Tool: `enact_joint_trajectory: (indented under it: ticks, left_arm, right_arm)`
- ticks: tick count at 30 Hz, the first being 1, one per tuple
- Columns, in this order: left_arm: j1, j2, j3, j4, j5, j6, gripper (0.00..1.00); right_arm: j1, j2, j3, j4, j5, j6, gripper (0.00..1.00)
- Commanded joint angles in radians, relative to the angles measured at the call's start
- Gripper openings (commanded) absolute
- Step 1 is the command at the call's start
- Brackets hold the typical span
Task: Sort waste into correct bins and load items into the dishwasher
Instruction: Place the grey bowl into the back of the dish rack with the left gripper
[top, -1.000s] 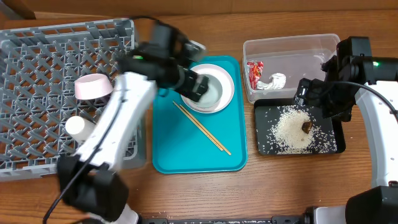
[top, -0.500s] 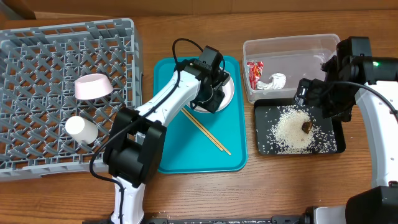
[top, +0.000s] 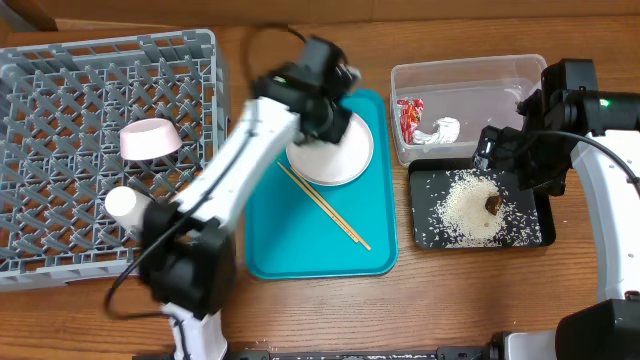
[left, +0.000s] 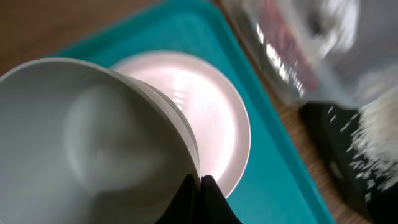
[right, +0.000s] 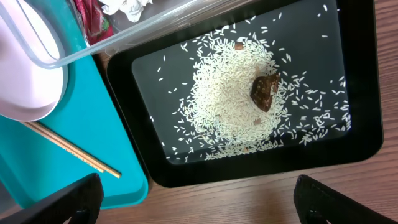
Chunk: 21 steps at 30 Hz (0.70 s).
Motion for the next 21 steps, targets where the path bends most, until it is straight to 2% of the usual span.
enact_joint_trajectory:
  ticks: [1, 2, 3, 6, 10, 17, 21]
  left_arm:
    - [0.153, -0.139, 0.056, 0.008, 0.146, -0.031, 0.04]
    - [0.195, -0.149, 0.056, 0.012, 0.198, -0.031, 0.04]
    - [0.291, -0.156, 0.056, 0.023, 0.333, -0.026, 0.04]
    - [0.432, -0.137, 0.056, 0.045, 0.567, 0.010, 0.04]
    - [0.597, -0.080, 0.056, 0.074, 0.782, 0.011, 0.04]
    - [0.757, 0.060, 0.056, 0.168, 1.073, 0.010, 0.04]
    - [0.817, 0.144, 0.056, 0.230, 1.133, -0.023, 0.04]
  right_arm:
    - [-0.003, -0.016, 0.023, 0.001, 0.010, 0.011, 0.99]
    - [-0.003, -0.016, 0.023, 0.001, 0.010, 0.011, 1.00]
    - [-0.003, -0.016, 0.023, 0.001, 0.010, 0.011, 1.00]
    - [-0.003, -0.016, 0.023, 0.001, 0.010, 0.011, 1.00]
    - [-0.003, -0.016, 0.023, 0.001, 0.010, 0.011, 1.00]
    - [-0.003, -0.016, 0.023, -0.001, 0.010, 0.011, 1.00]
    - [-0.003, -0.016, 0.023, -0.002, 0.010, 0.011, 1.00]
